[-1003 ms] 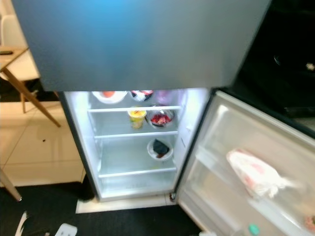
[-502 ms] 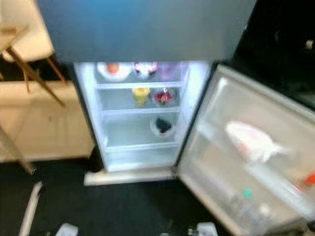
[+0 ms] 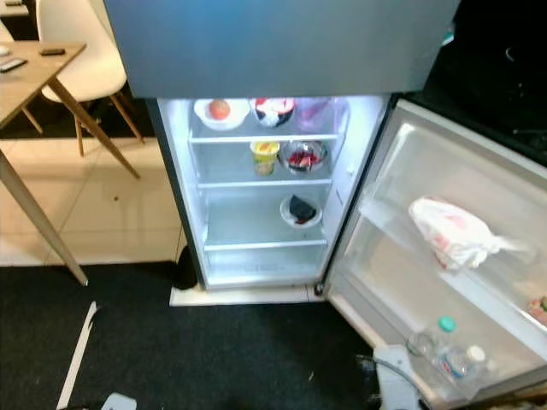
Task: Restocking fridge
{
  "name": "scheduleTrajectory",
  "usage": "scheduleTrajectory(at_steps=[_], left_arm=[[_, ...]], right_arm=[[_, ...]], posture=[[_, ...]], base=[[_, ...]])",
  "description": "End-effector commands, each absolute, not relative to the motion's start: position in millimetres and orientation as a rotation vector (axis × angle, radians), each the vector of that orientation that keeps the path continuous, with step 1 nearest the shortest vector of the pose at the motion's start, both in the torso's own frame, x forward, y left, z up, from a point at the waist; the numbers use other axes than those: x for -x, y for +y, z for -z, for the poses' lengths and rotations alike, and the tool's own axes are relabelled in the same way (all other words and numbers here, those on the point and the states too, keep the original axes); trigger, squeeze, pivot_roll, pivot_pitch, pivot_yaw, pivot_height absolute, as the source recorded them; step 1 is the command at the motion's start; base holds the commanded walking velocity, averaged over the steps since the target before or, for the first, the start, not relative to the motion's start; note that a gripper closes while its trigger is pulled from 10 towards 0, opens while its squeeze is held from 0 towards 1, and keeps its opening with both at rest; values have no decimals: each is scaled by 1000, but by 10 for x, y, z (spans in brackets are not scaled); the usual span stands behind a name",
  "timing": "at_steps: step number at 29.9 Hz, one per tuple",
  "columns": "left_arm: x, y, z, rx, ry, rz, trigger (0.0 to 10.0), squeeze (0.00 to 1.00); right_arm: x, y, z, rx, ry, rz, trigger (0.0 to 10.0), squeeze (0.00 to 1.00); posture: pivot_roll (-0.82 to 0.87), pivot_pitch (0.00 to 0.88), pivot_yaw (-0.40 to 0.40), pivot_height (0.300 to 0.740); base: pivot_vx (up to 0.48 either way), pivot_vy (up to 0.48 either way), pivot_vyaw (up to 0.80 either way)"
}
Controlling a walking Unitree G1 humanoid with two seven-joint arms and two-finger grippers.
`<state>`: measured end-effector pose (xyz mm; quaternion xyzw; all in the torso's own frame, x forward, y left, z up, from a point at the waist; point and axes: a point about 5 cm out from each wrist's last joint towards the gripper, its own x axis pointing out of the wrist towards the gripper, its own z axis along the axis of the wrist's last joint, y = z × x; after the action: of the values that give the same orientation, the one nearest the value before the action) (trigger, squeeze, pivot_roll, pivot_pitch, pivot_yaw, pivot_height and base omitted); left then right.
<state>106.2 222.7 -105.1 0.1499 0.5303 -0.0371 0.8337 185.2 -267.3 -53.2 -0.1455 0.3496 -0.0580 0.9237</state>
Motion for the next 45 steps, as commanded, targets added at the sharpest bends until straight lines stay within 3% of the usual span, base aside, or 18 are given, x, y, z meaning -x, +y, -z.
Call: scheduleTrajectory(at_steps=[1, 8, 12, 20, 25, 32, 37, 45], left_arm=[[-1002, 2224, 1066, -323, 1136, 81, 10000, 0], [-965, 2239, 1071, -322, 1142, 77, 10000, 0], [-958, 2246, 1071, -320, 1141, 73, 10000, 0], [-968, 2251, 1067, -325, 1139, 76, 10000, 0], [-1014, 2260, 1054, -333, 1128, 81, 10000, 0], [-1053, 2266, 1043, -333, 1120, 79, 10000, 0], [-1061, 2264, 1041, -331, 1119, 77, 10000, 0], [-1057, 2278, 1039, -329, 1119, 67, 10000, 0]], right_arm=[[-1868, -2668, 509, 323, 694, 89, 10000, 0], [-2382, -3297, -254, 537, 427, 204, 10000, 0], [-2461, -3544, -552, 618, 361, 255, 10000, 0], [-2457, -3686, -813, 606, 301, 168, 10000, 0], [-2359, -4024, -881, 741, 487, 238, 10000, 0], [-2327, -4230, -956, 751, 625, 350, 10000, 0], [-2355, -4302, -1013, 791, 682, 450, 10000, 0], [-2339, -4217, -837, 807, 828, 333, 10000, 0]], posture=[[-79, 92, -42, 740], [-79, 113, -54, 740], [-75, 114, -57, 740], [-82, 111, -51, 740], [-80, 102, -42, 740], [-77, 97, -40, 740], [-66, 99, -41, 740], [-48, 104, -43, 740]], base=[[0, 0, 0], [0, 0, 0], [0, 0, 0], [0, 0, 0], [0, 0, 0], [0, 0, 0], [0, 0, 0], [0, 0, 0]])
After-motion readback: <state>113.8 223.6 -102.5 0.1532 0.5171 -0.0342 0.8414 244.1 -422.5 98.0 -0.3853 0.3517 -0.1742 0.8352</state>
